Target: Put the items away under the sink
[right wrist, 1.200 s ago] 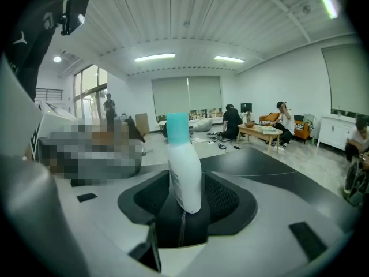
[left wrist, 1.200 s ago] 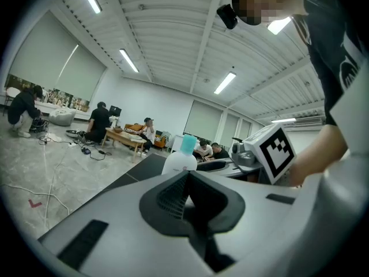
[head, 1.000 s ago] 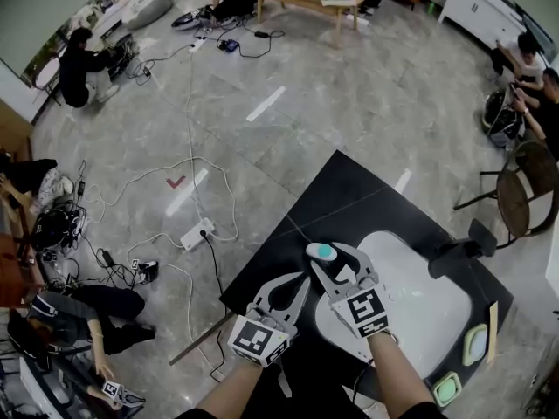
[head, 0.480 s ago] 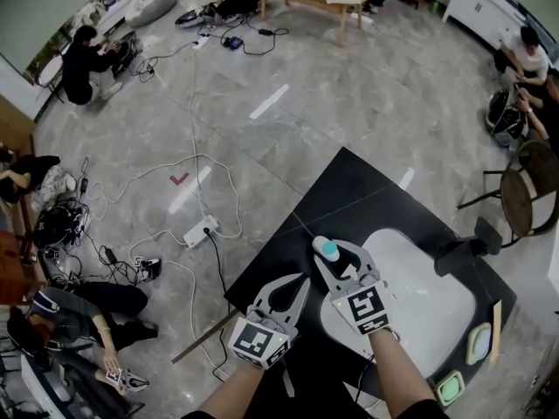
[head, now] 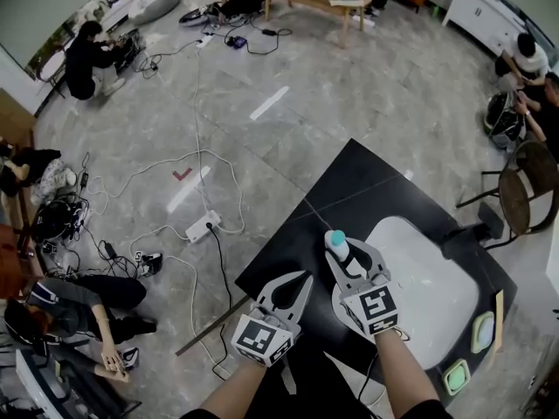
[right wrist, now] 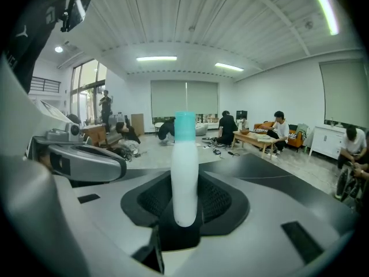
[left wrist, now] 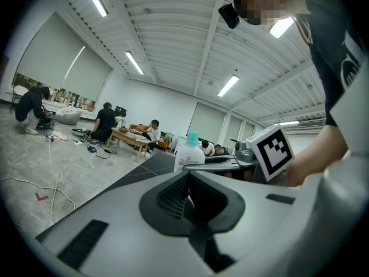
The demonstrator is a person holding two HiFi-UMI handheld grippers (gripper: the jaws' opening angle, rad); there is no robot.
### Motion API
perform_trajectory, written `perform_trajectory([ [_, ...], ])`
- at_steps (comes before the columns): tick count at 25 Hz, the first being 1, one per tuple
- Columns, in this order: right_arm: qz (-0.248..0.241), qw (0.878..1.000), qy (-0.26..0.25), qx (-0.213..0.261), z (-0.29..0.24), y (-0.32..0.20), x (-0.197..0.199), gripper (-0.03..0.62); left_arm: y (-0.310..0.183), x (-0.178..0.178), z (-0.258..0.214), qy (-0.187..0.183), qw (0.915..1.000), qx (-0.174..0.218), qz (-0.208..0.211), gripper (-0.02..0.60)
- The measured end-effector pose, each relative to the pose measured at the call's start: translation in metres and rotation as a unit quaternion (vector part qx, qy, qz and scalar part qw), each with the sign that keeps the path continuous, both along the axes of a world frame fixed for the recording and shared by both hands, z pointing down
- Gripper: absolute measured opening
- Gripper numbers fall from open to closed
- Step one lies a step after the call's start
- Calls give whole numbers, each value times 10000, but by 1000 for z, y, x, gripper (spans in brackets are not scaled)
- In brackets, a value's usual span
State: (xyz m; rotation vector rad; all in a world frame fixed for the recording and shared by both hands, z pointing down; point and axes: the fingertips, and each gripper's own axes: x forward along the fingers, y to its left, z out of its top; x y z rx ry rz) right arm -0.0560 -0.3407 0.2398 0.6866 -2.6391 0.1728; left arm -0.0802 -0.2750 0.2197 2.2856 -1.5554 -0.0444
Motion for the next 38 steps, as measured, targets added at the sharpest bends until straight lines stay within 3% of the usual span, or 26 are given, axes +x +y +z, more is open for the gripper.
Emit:
perform_trajectory([
  [13,603,9972,-338,-292,-16,85,2,132,88,-13,-5,70,9999,8,137,8],
  [18,721,9957,-408,-411,-5,127,-2,129,119,-20,9,14,9997,-156,211,8],
  [23,775,9938,-672,-423,-3,148,-2,129,115,-28,18,-68,9992,-205,326,9],
  [30,475,9958,-786,-55,-4,174,15,129,107,-10,24,86,9983,-255,520,9],
  [38,380,9984,-347,218,1,196,35,129,108,20,24,151,9965,-192,804,9],
])
